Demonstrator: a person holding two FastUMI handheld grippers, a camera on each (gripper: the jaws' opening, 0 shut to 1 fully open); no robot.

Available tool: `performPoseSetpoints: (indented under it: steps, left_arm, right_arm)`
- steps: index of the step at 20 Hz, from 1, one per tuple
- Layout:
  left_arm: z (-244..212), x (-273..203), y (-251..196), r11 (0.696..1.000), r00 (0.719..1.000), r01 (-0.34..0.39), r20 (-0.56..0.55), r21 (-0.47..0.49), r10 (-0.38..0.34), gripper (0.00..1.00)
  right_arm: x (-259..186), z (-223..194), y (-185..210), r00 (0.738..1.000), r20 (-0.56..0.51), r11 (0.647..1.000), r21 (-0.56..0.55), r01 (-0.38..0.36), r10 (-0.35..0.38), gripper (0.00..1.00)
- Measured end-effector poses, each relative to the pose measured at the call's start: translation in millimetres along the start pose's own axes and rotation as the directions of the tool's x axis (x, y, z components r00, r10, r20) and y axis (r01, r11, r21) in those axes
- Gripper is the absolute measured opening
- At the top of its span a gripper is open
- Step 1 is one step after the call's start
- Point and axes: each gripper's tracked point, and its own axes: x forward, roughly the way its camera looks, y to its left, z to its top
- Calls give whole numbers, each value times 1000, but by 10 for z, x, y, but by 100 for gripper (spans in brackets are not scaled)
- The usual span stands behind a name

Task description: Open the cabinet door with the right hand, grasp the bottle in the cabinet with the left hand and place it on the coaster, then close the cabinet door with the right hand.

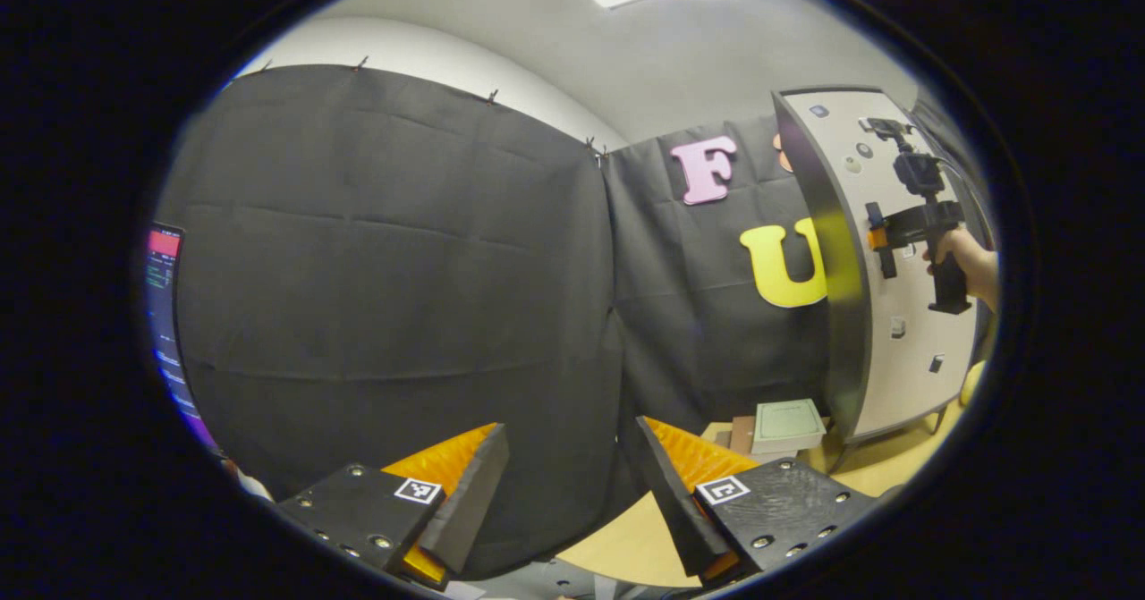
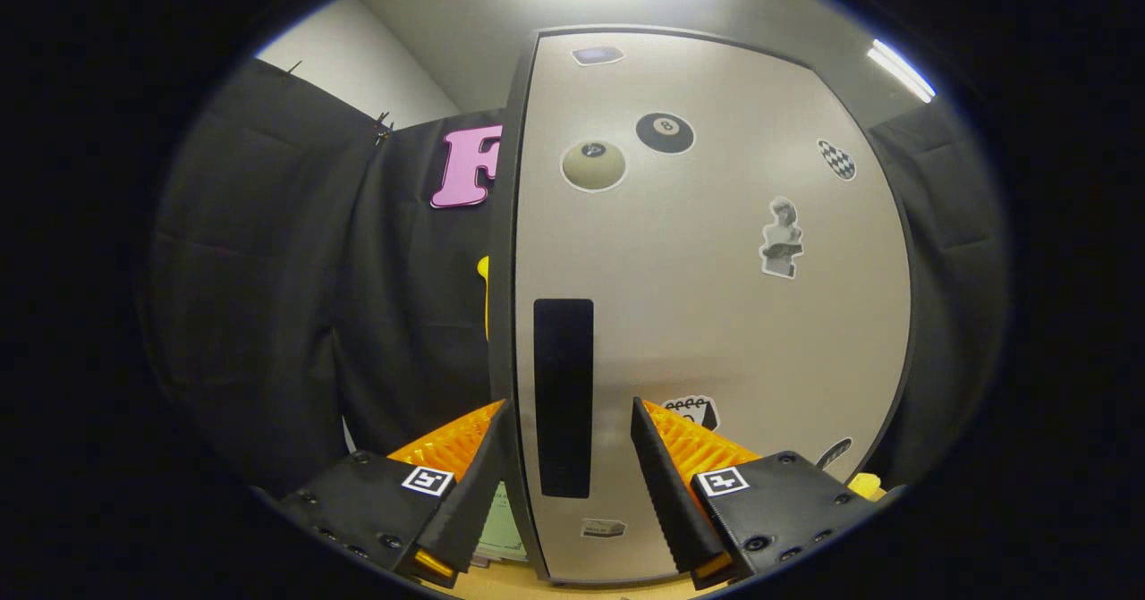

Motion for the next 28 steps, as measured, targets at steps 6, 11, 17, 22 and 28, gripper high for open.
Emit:
performPoseSetpoints:
  steps: [6, 11, 17, 22, 28]
  left_arm:
    - [-53, 32, 76, 999, 1000, -11, -10, -33, 11, 88]
    - [-24, 89, -23, 999, 1000, 11, -4, -49, -11, 87]
    - [123, 145, -306, 995, 996, 80, 35, -58, -78, 85]
    - [255, 182, -736, 982, 983, 178, 65, -56, -174, 85]
    - [399, 160, -1297, 950, 949, 308, 91, -48, -303, 86]
  right_arm:
    - [151, -146, 13, 997, -71, 999, 47, 23, -19, 35]
    - [90, -163, 22, 994, -108, 1000, 21, -18, 20, 18]
    - [-235, -127, 46, 986, -110, 992, 46, -121, 126, 18]
    - [-417, -138, -57, 962, -137, 971, 88, -224, 235, 17]
    - [-516, -166, -146, 938, -144, 947, 119, -299, 315, 17]
